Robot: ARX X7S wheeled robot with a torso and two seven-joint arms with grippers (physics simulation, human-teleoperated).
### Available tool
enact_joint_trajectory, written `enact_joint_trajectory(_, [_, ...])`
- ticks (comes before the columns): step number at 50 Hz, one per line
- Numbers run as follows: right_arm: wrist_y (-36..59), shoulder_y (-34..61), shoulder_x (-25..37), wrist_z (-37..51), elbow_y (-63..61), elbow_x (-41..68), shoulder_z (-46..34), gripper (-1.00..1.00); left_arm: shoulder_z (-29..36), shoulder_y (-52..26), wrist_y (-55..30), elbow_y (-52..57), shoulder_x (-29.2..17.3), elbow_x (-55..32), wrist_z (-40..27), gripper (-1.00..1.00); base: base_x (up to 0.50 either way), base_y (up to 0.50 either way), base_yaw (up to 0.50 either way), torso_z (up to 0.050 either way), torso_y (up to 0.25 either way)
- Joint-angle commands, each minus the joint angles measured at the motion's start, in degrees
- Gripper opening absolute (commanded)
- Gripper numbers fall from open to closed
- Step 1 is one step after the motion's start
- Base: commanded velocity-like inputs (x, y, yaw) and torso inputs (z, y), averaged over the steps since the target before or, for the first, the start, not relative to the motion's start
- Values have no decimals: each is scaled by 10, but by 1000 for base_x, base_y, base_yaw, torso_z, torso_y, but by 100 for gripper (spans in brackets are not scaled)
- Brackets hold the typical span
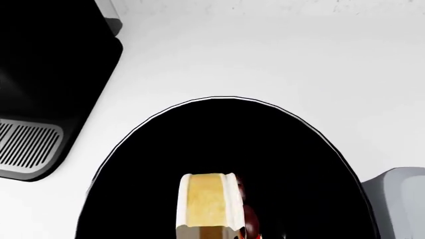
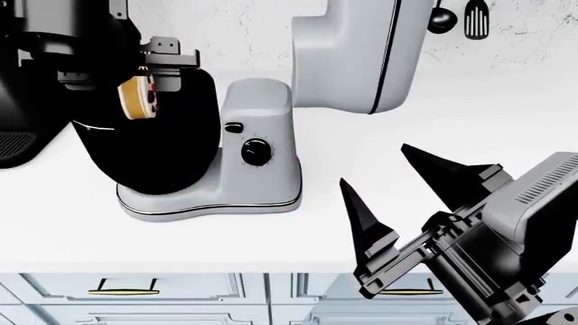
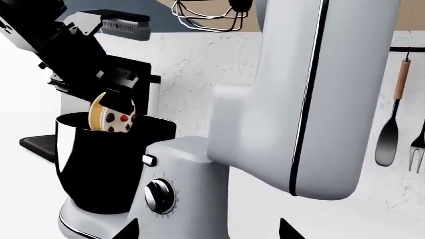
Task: Place the cake in the stand mixer bowl.
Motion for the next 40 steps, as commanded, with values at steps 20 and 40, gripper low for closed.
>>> enact_joint_trajectory(20, [-2, -6, -5, -3, 7, -2, 1, 100, -35, -48, 67, 79, -40, 34, -26, 100, 0, 0, 0, 1, 0])
enact_joint_trajectory(40, [36, 23, 7, 88, -23, 59, 22, 100, -83, -14, 132, 470, -186, -229, -181, 100, 0, 0, 0, 0, 0])
